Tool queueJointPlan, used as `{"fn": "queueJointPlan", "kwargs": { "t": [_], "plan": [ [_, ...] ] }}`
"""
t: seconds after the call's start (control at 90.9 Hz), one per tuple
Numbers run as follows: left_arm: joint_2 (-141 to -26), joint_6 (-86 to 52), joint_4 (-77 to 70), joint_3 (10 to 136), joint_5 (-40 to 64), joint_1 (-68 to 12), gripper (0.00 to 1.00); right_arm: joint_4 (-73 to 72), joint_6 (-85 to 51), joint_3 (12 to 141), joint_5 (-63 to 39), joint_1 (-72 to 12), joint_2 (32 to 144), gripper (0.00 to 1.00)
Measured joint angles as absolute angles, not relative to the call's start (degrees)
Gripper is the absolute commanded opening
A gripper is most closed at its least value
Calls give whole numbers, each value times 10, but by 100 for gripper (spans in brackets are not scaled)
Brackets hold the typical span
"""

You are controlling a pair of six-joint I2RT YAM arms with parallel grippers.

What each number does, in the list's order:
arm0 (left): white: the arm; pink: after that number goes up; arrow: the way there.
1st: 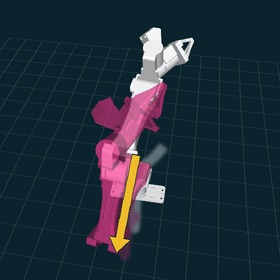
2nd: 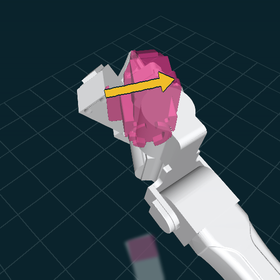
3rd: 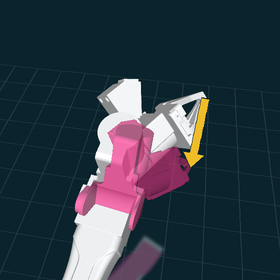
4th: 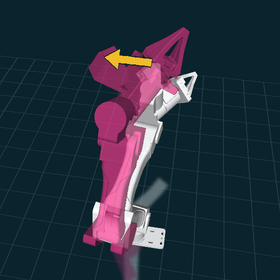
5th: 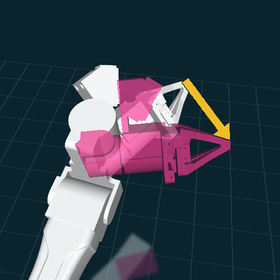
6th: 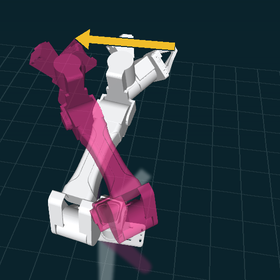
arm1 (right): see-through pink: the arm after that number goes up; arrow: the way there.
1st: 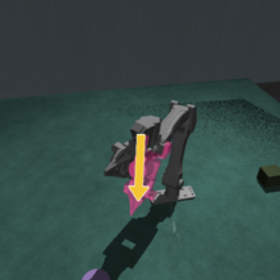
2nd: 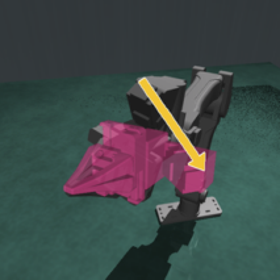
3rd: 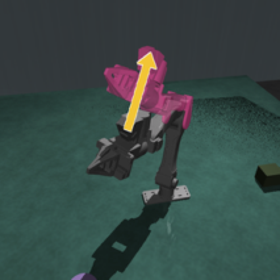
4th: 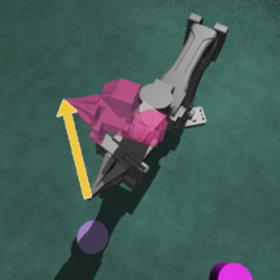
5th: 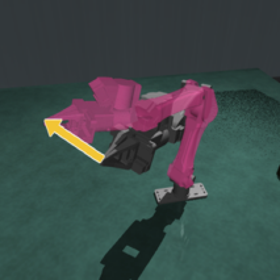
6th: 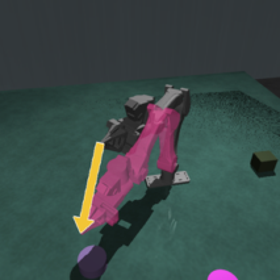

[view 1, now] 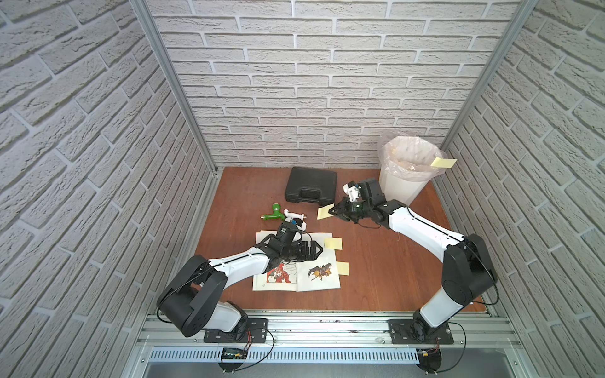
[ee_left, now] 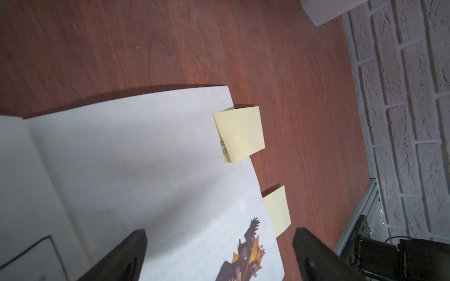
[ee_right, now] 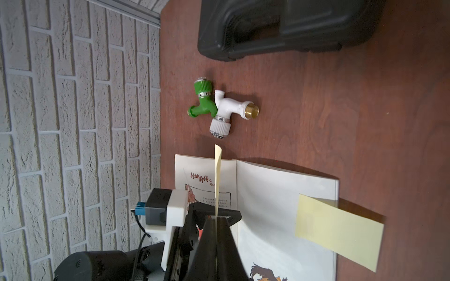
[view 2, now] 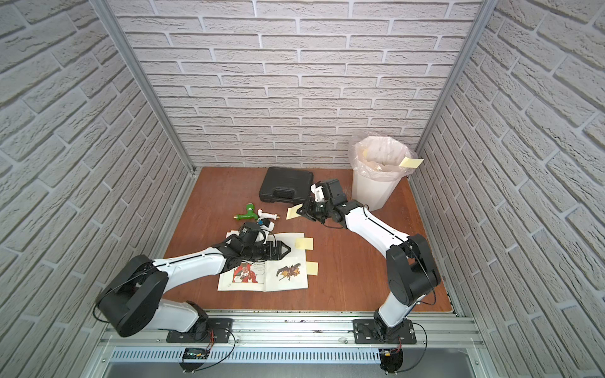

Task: Peel off the used sticky note
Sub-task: Tear off the note from the book, then place the note in the trash bin.

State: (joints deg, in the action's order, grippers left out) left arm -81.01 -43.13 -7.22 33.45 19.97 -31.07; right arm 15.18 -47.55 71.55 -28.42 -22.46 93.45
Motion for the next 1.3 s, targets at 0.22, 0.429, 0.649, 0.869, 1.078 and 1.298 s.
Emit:
{"fn": "queueJointPlan", "kwargs": {
  "t": [0.22, 0.429, 0.649, 0.869, 1.078, 1.298],
  "plan": [
    [-811, -425, -77, 340, 178, -333, 98, 224, -422, 787, -261, -179, 888, 3],
    [-834, -422, -83, 372, 173, -341, 98, 262, -400, 854, -253, -103, 862, 3],
    [-868, -421, -90, 392, 176, -347, 98, 273, -406, 921, -255, -3, 861, 3],
    [-884, -421, -91, 397, 180, -352, 98, 270, -434, 985, -260, 83, 894, 3],
    [-887, -421, -91, 400, 181, -355, 98, 300, -437, 1070, -250, 122, 977, 3],
    [-888, -421, -91, 400, 181, -357, 98, 377, -412, 1160, -218, 128, 1049, 13]
  ]
}}
